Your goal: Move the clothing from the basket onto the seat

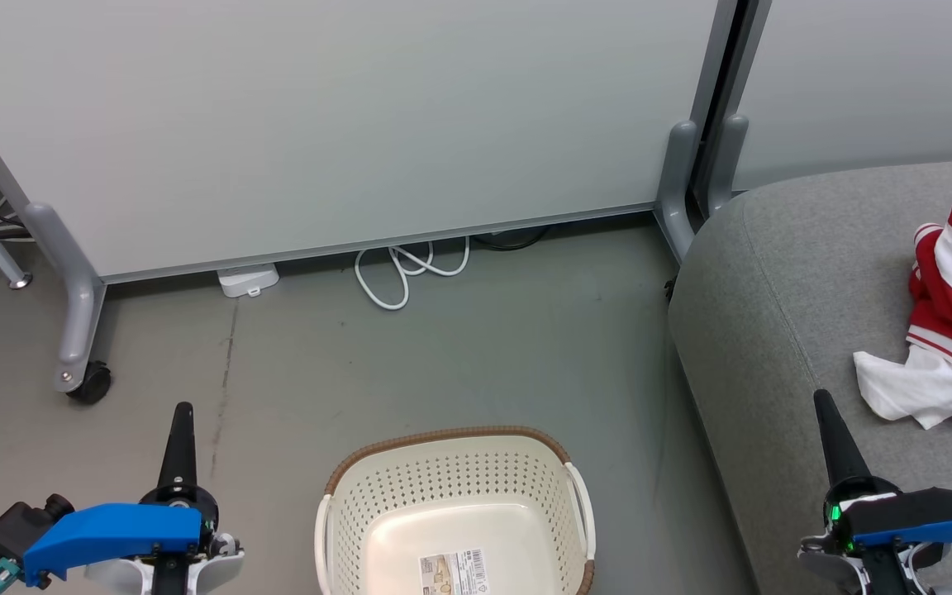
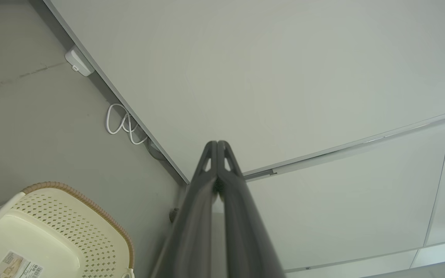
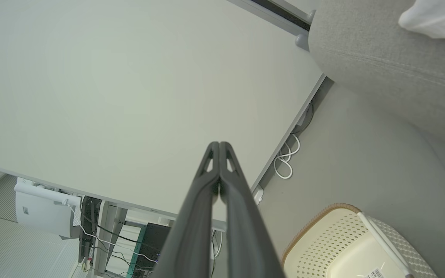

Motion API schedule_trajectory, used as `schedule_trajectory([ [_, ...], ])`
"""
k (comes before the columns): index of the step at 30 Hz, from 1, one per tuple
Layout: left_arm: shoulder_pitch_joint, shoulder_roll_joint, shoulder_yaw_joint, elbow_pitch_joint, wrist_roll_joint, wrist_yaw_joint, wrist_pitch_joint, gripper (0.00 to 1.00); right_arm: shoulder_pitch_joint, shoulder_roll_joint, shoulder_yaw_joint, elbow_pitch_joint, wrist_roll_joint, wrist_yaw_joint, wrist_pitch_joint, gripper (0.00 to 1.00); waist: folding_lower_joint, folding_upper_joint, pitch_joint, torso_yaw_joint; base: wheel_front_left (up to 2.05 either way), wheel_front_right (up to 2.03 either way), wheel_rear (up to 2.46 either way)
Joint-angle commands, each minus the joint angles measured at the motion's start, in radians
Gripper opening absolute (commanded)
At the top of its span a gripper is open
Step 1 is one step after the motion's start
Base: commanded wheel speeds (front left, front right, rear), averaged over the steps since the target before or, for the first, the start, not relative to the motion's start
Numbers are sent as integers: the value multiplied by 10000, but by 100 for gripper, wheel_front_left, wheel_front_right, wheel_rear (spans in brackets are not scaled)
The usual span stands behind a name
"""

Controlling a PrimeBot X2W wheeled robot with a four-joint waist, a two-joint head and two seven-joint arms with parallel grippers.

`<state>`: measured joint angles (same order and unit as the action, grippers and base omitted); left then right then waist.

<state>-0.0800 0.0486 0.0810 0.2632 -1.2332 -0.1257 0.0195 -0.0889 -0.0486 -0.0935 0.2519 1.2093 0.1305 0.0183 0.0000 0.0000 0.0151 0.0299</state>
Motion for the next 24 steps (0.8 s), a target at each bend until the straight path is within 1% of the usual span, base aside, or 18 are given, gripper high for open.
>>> schedule_trajectory([
  [1,-194,23,51,-97,-268,-57,78,0,-201,-25,-30,-94,285,3,79,0,0,0,-5,-10,0,0,0],
  [24,-287,25,223,-159,-2143,-72,563,0,-221,-27,-131,-92,2291,4,567,0,0,0,-60,-149,0,0,0],
])
